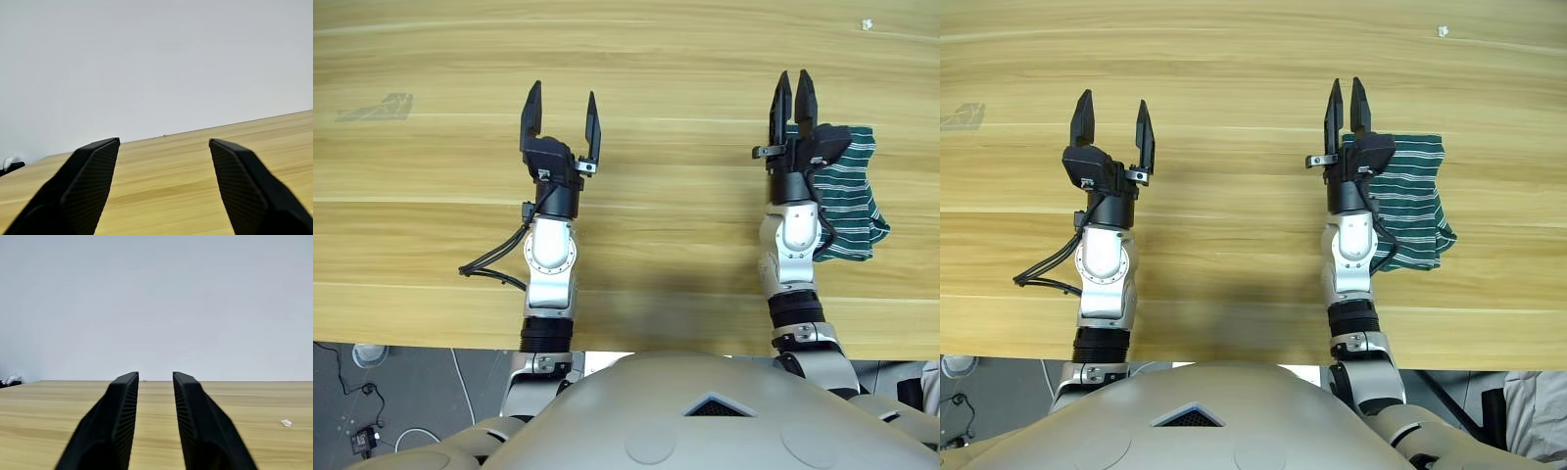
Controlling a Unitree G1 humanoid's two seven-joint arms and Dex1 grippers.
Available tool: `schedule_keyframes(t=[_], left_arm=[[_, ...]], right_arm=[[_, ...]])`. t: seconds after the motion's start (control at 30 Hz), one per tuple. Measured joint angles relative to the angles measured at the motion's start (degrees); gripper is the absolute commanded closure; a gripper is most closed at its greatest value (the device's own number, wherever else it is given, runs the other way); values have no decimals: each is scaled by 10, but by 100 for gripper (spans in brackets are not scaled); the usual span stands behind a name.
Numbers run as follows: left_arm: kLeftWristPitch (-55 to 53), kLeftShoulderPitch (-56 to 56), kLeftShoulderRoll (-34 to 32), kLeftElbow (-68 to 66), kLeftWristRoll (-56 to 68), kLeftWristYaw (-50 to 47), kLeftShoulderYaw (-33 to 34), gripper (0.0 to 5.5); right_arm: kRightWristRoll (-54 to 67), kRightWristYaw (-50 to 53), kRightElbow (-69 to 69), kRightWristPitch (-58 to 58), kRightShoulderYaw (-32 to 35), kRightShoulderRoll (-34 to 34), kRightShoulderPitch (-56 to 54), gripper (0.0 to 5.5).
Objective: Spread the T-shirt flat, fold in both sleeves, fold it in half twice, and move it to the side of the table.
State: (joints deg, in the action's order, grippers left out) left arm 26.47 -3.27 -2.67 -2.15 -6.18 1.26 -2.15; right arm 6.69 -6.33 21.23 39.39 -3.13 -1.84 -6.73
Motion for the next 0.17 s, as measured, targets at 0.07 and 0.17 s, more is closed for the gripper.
schedule_keyframes(t=[0.07, 0.17], left_arm=[[4, 0, -3, -2, -6, -6, 1, 209], [9, 0, -6, -6, -13, -9, 1, 209]], right_arm=[[-3, -2, 3, 3, 0, 2, -1, 336], [-3, -7, 7, 4, 1, 10, -1, 304]])
